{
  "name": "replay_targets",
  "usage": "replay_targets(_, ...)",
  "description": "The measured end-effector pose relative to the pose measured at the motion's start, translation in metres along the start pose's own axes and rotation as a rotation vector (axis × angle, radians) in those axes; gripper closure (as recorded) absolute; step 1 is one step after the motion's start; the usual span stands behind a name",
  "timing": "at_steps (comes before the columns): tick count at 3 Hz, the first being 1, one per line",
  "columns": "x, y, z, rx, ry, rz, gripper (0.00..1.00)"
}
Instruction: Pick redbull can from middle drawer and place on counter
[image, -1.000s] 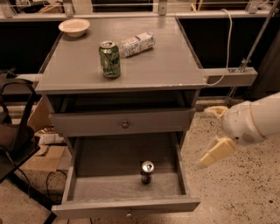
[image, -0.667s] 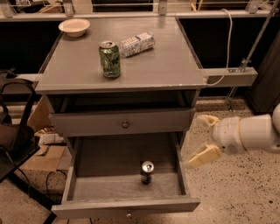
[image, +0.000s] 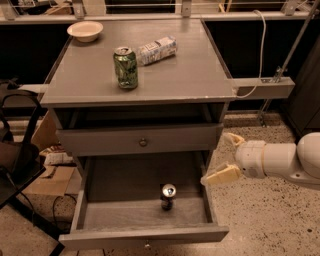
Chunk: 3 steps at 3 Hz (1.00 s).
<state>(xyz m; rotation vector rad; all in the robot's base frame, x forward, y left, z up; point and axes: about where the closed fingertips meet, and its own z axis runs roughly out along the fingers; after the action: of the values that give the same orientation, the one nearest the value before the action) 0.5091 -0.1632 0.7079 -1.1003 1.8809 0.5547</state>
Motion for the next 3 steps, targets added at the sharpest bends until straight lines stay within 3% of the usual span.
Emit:
replay_targets(1, 0.0, 0.0, 0.0, -0.001, 0.0, -0.001, 0.0)
replay_targets(2, 0.014, 0.001, 0.018, -0.008, -0.039, -0.001, 0.0)
replay_targets(3, 0.045, 0.009, 0.07, -0.009, -0.152, -0.038, 0.0)
